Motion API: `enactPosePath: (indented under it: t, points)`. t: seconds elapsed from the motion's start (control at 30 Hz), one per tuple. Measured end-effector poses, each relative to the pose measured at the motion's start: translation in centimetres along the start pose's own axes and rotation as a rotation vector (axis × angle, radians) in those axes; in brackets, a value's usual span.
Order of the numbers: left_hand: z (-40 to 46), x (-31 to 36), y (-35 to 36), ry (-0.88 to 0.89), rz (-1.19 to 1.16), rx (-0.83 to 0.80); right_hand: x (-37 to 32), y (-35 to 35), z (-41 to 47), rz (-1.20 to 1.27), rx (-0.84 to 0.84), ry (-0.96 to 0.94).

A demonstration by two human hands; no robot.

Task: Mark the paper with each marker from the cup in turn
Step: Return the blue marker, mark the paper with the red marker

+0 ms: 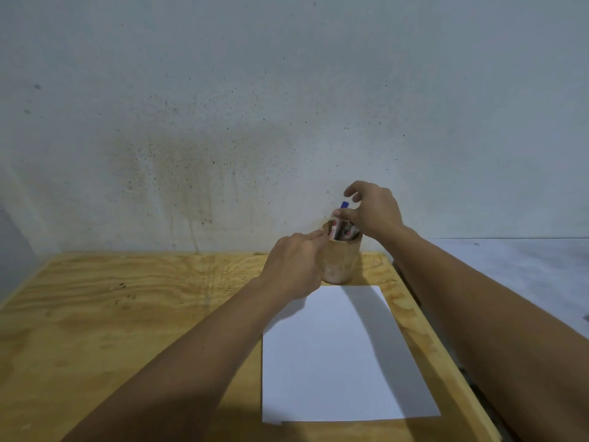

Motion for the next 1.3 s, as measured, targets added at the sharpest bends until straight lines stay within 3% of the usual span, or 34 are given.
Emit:
enactPosePath:
  t: [0.13,0.3,0.47,0.67,0.73,0.9,1.0,1.13,1.2,1.3]
  points:
    - [-0.2,0.0,0.3,-0.019,-0.009,-0.019,2.2,0.7,-0.8,-0.069,-0.075,0.236]
    - [-0.4,-0.2,0.3,-0.027,-0.016,-0.033,2.1,0.9,-1.5,0.152,-0.022,0.351]
    - [-0.3,-0.2,0.2,-0.04,-0.018,-0.06,0.6,-0.9,-1.1,0.222,0.116,0.232]
    - [-0.5,0.0,0.0,-0.1,-0.084,-0.075,-2.2,-7.0,0.3,0.759,0.463,0.108]
    - [-0.6,0.0,0.0,-0.126,-0.126,-0.089,-3.0,-8.9,0.4,0.831,0.491,0.114]
    - [-0.4,0.0,-0.5,-0.259,-0.324,-0.125,-3.5,-10.0,-1.1,0.701,0.164,0.182]
    - [-0.3,-0.2,-1.8,-0.443,-0.435,-0.01,-3.0,-9.4,-2.5,0.621,-0.112,0.228]
    - [-0.2,-0.7,-3.9,-0.768,-0.905,0.094,-3.1,-8.9,-4.9,0.692,-0.454,0.277]
    - [-0.3,-0.8,-4.8,-0.802,-1.083,0.087,-3.6,-8.5,-6.3,0.705,-0.614,0.257]
    - [-1.0,-1.1,-5.4,-0.735,-1.105,0.061,-4.5,-7.7,-7.9,0.682,-0.747,0.221]
Point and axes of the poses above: each hand's wrist, its own z-axis towards the middle knuckle, its own y-axis out of the palm, x = y × z, the point moved 4 cm from there along z, towards the middle knuckle, and after that the axes turned 15 degrees about x, right-handed, at the moved point
